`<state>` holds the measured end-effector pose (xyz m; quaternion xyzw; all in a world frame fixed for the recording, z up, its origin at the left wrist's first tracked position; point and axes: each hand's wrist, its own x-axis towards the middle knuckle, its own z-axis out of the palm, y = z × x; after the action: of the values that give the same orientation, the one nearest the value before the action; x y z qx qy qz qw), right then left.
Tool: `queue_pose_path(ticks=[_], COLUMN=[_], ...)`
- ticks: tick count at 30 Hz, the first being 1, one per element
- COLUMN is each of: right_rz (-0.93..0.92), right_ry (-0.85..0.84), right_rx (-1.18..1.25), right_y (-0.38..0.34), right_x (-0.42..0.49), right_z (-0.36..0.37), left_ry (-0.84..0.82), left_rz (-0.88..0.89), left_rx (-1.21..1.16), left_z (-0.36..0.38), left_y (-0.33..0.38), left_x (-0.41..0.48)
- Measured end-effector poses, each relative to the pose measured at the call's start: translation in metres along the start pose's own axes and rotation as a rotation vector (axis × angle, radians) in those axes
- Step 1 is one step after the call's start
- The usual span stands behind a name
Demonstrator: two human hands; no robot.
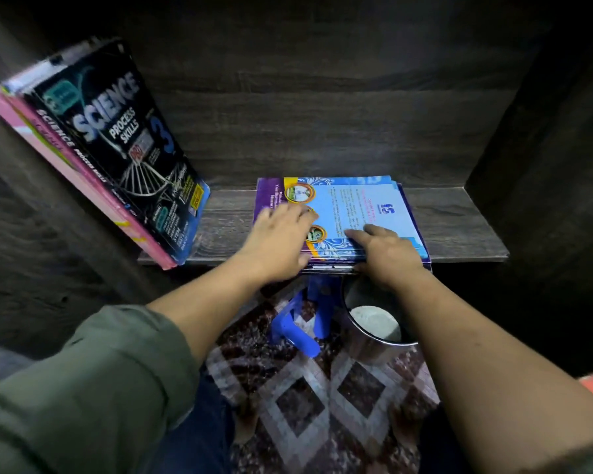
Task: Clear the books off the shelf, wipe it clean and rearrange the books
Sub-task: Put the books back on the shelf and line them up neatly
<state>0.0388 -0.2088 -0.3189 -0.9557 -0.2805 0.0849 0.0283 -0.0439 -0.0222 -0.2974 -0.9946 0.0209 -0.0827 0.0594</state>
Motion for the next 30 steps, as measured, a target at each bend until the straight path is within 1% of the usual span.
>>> queue_pose_path(ticks=[2,4,9,14,18,21,24,28,30], right_rz=[-0.011,-0.021,-0.04,-0.008,-0.003,-0.001,0.006,0.006,0.009], right_ry=[-0.004,0.002,0.01,0.01,0.023,0.024,0.022,0.052,0.082], right_rx=[0.029,0.076,0.105,0.039,0.029,0.051,0.091,0.139,0.137], right_y=[0.005,0.01,0.016,0.016,0.016,0.015,0.016,0.018,0.017], right_x=[0.003,0.005,0.005,0.002,0.002,0.002,0.003,0.003,0.003], right_z=[0.0,-0.001,-0.002,-0.002,-0.002,-0.003,-0.003,-0.003,-0.003], left_ry=[-0.119,-0.181,-0.158,-0.161,-0.168,-0.165,-0.133,0.035,0.136], left_rz=[0.064,0.081,0.082,0.17,0.142,0.157,0.16,0.281,0.321], left_rx=[-0.094,-0.12,-0.069,0.099,0.078,0.126,0.153,0.263,0.278], left_z=[0.016,0.026,0.031,0.034,0.034,0.034,0.038,0.049,0.049], left_y=[0.006,0.01,0.005,0.003,0.003,0.002,0.001,-0.001,-0.001], left_x=[0.001,0.004,0.013,0.013,0.012,0.014,0.015,0.008,0.005])
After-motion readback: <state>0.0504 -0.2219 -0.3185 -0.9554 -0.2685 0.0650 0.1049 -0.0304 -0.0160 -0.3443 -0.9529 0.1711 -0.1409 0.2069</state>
